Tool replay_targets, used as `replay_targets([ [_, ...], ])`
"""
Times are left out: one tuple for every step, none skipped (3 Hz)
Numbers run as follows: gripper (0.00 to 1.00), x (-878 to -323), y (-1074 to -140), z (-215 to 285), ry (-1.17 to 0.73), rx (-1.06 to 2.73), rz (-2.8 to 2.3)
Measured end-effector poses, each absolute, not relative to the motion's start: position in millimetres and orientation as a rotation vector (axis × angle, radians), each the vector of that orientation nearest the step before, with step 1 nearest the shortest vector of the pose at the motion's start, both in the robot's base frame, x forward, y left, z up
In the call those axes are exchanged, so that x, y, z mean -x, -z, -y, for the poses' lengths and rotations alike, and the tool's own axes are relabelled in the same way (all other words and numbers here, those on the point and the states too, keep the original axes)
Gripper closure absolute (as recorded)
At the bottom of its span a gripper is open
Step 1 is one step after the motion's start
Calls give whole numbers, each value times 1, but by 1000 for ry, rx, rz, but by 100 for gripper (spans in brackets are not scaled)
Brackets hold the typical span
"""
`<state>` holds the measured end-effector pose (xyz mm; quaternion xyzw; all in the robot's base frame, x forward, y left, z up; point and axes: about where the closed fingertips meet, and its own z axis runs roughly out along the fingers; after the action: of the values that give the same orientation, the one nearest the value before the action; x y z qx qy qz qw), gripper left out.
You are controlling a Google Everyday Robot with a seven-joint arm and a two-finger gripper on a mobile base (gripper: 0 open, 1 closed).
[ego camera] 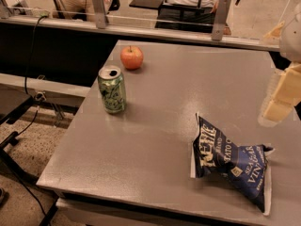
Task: Move green can near blue chip bag
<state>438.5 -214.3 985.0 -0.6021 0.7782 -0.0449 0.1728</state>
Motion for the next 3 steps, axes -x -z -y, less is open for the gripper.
replay_targets([
  [0,-439,-986,213,123,1707,-2204],
  [0,-440,-991,208,96,1704,-2185],
  [0,-463,-994,184,14,1674,-2144],
])
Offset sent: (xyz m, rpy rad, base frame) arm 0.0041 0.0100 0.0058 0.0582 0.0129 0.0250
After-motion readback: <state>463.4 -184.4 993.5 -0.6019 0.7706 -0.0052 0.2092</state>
